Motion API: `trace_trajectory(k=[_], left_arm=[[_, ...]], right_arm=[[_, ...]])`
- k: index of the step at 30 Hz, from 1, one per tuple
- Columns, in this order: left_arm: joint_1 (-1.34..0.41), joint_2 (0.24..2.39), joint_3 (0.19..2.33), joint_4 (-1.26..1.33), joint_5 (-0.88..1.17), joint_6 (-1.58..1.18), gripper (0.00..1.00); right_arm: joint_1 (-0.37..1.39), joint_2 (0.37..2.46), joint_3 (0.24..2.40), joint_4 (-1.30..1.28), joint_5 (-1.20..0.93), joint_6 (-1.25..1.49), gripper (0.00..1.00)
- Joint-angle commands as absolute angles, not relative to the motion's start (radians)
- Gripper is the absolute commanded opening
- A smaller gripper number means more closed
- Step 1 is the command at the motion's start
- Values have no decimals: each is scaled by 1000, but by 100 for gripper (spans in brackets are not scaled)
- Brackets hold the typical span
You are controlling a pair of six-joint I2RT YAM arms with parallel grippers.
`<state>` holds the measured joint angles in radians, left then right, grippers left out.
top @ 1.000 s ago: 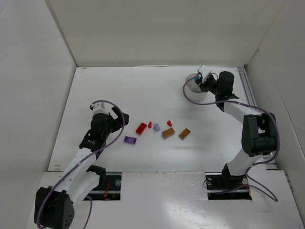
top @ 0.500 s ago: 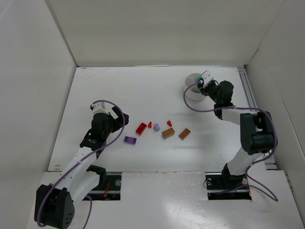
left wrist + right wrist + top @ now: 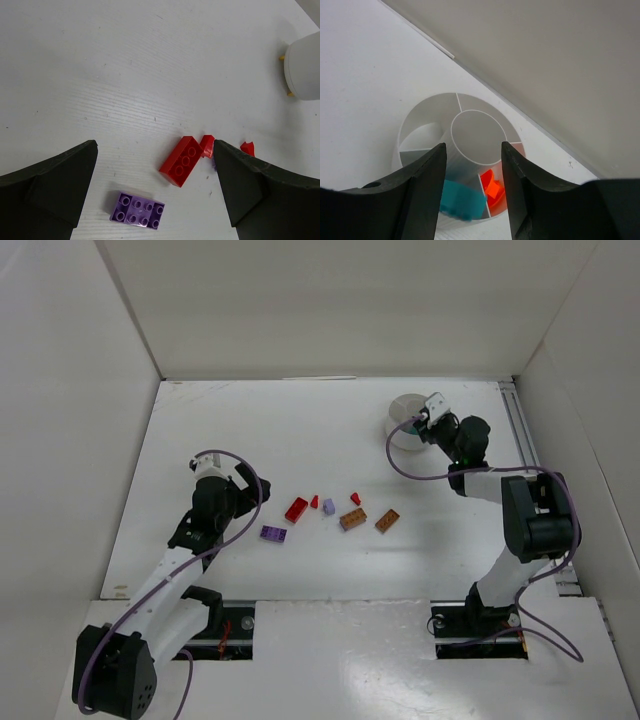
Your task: Sort the legos into containers by color
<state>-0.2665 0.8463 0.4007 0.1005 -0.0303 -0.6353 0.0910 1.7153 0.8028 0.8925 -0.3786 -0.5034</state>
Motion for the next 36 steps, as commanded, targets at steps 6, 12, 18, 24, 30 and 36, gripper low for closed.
trace_trajectory(k=[6,12,18,24,30,36], left_arm=[[-262,813,434,106,-29,-621,100],[-262,782,434,95,18,-601,100],[-356,821,452,104,98,-571,100],[-527,959,523,91,63,-571,100],[-707,1050,584,49,-78,-620,100],[-811,1181,682,23,-167,-660,100]], right_arm=[[91,1709,790,979,-409,-482,56],[110,1610,804,864,-431,-471,64],[161,1398,795,555,-364,-521,100],[181,1188,712,322,-278,-519,100],[157,979,667,2,-110,-430,100],[146,905,658,-218,-63,-408,100]])
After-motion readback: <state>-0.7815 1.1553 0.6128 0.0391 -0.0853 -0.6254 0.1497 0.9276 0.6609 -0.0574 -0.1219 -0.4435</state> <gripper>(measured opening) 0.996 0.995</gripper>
